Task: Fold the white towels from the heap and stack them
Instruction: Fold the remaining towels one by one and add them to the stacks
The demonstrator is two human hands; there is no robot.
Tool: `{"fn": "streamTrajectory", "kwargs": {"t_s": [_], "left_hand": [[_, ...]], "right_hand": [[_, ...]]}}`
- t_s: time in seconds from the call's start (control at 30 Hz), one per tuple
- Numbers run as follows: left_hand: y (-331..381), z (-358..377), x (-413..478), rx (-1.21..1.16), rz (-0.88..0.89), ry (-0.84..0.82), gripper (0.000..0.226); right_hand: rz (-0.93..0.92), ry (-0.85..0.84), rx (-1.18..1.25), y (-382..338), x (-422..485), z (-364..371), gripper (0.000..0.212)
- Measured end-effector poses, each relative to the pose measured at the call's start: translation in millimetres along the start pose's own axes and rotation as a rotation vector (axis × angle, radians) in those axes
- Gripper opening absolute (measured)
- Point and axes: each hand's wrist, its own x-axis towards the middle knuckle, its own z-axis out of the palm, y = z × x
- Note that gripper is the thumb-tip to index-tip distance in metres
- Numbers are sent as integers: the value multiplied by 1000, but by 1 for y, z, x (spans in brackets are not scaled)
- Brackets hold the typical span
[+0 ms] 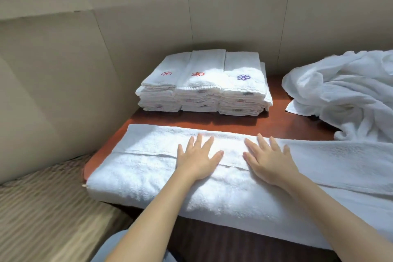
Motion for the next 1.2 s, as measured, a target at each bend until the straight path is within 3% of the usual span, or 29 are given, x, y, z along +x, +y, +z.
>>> {"fn": "streamTrajectory", "kwargs": {"t_s": [0.27,0.53,0.6,0.7,0.77,0.93,1.03,1.1,1.2], "left_hand": [[-9,-7,24,43,-127,20,73],[-14,-14,21,23,-4,69,64],[-15,-16,6,-22,97,-2,63],[-19,-19,-23,-24,245,-46,60],[-22,-16,-46,81,382,19,58],[-52,3,-86,303,806,389,57],[-78,16,-94,503,871,449,68],[-88,19,-94,501,905,533,64],[-95,15,-93,333,910,687,37]], "right_hand": [[-24,4,-9,9,17,2,56],[-18,-38,7,6,38,-9,55],[-82,90,18,7,27,-8,44],[-333,423,36,2,0,-8,14],[-472,453,15,-9,-20,-8,13],[-758,345,-84,-33,-63,-2,18],[-764,305,-280,-34,-85,7,53],[-753,311,-384,-37,-90,9,71],[-780,350,-345,-40,-88,6,65]]}}
